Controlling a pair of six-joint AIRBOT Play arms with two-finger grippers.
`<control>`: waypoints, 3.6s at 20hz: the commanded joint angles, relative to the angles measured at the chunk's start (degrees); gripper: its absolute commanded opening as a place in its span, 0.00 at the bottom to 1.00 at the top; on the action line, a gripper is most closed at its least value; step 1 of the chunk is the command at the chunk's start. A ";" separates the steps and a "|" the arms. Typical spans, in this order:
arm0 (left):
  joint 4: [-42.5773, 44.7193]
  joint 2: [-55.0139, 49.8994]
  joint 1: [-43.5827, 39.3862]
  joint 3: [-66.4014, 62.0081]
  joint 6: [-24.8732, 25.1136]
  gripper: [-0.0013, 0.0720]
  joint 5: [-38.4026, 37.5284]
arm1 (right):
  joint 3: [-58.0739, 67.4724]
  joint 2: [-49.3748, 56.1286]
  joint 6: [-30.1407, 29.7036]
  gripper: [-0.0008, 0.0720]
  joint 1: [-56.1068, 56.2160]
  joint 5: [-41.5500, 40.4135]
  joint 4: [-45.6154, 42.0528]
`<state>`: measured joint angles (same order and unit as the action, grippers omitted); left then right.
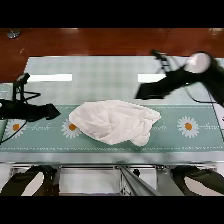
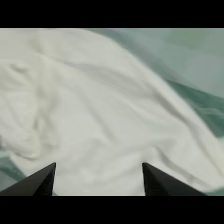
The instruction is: Fold the shirts.
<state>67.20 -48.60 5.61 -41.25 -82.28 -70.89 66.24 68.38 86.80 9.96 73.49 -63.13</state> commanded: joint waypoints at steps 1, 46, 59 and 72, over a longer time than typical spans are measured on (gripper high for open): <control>-12.39 -1.57 3.19 11.93 3.23 0.97 3.39 | -21.64 -18.60 -0.04 0.86 -17.25 -3.02 -2.45; -26.77 8.26 23.23 -52.28 11.08 0.05 10.86 | 50.34 -17.29 2.10 0.05 -4.07 10.10 -8.83; 25.18 17.57 -4.61 -50.07 -8.07 0.05 -4.81 | 35.78 -33.24 8.07 0.05 -4.07 25.66 -23.26; 15.58 -8.61 -4.63 -13.57 -13.94 0.05 29.46 | 0.70 -3.13 8.72 0.05 -11.10 -14.47 -11.39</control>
<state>84.93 -49.41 1.02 -56.25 -94.76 -50.63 66.19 54.72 96.68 1.85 67.16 -80.31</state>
